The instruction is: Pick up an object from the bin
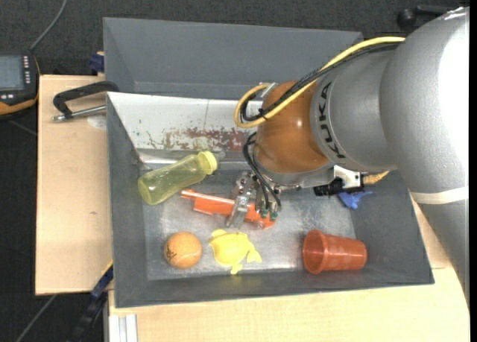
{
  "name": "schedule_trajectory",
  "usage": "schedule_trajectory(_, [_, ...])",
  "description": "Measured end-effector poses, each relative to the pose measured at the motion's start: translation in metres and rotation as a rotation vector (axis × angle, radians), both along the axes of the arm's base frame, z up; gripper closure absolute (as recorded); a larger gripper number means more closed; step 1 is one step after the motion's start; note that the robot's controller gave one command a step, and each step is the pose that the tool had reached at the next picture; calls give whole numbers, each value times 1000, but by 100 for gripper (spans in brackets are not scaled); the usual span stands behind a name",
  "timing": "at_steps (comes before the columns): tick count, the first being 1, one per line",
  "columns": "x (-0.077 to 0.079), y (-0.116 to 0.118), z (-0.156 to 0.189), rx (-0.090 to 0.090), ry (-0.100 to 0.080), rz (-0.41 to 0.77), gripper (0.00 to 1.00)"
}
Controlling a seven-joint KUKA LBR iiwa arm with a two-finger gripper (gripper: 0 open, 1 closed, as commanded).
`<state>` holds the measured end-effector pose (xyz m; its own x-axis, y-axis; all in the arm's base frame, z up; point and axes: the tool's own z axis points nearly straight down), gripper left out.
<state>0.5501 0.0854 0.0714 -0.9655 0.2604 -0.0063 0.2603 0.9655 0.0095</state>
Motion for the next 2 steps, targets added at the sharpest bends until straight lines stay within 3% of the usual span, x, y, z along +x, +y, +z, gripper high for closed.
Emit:
schedule_trajectory(1, [5, -4, 0, 1, -5, 34, 100])
schedule_trajectory(2, [-4, -1, 8, 1, 0, 9, 100])
